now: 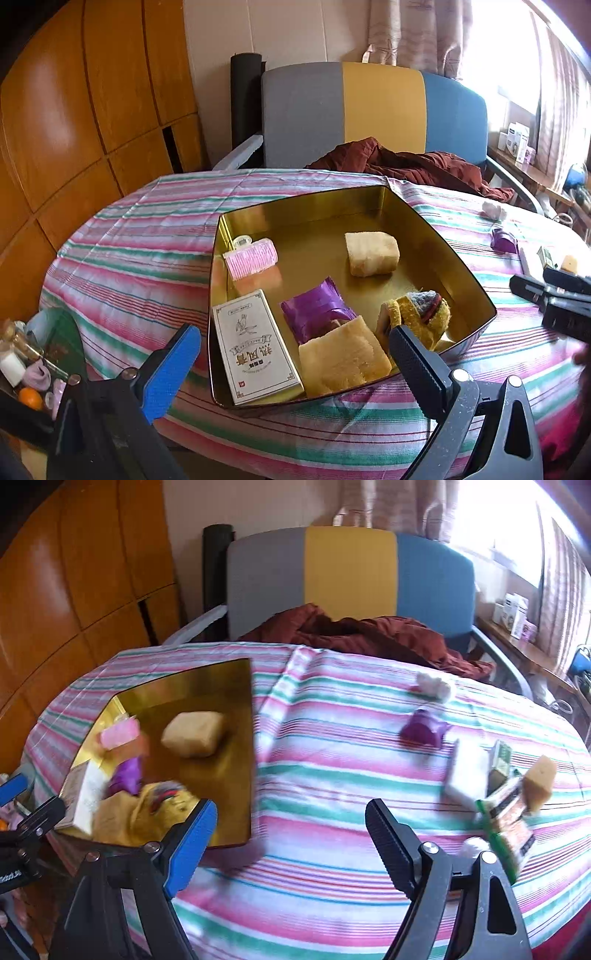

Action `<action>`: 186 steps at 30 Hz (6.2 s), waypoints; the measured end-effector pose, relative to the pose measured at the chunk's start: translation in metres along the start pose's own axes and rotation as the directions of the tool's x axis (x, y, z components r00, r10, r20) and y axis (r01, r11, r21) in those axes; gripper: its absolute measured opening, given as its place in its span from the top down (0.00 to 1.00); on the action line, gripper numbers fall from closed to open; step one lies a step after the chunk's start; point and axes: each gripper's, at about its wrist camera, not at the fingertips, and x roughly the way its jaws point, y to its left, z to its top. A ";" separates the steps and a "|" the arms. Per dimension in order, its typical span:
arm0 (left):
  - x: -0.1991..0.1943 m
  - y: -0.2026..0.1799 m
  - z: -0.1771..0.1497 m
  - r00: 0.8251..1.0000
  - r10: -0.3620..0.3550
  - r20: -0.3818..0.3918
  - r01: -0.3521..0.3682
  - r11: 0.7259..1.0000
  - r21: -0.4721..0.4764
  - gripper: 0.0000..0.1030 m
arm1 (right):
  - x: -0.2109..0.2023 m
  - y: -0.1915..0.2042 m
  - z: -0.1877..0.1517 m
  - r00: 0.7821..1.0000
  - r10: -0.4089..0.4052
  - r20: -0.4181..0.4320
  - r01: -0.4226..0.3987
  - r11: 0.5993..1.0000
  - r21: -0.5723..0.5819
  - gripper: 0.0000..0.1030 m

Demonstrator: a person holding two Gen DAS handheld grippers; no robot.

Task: Organize objects
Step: 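Withdraw both tools from the tray, moving the right tool toward remaining items, then grasp the plastic-wrapped cotton ball with the left tool while the right tool grasps the purple packet, then carry the cotton ball and purple packet over the gold tray and open both tools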

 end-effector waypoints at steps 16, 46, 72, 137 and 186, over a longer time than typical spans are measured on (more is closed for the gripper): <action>-0.007 -0.023 0.007 1.000 -0.002 0.025 0.000 0.997 0.082 0.00 | -0.010 -0.103 0.033 0.983 -0.182 0.036 0.178 0.980 0.093 0.18; 0.002 -0.089 0.043 0.991 -0.136 0.004 0.131 0.961 0.246 0.00 | 0.013 -0.210 0.029 0.974 -0.226 -0.017 0.219 0.918 0.331 0.18; 0.135 -0.304 0.174 0.897 -0.373 -0.236 0.428 0.867 0.256 0.00 | 0.003 -0.242 0.017 0.993 -0.116 -0.036 0.118 0.851 0.511 0.18; 0.071 -0.079 0.080 0.839 -0.492 -0.233 0.483 0.870 -0.098 0.39 | 0.139 -0.131 0.070 0.946 -0.065 -0.318 -0.032 0.956 -0.293 0.65; 0.028 0.077 0.025 0.999 -0.054 0.000 0.053 0.969 -0.240 0.05 | 0.041 0.125 0.038 0.946 0.289 -0.146 -0.314 0.929 -0.195 0.23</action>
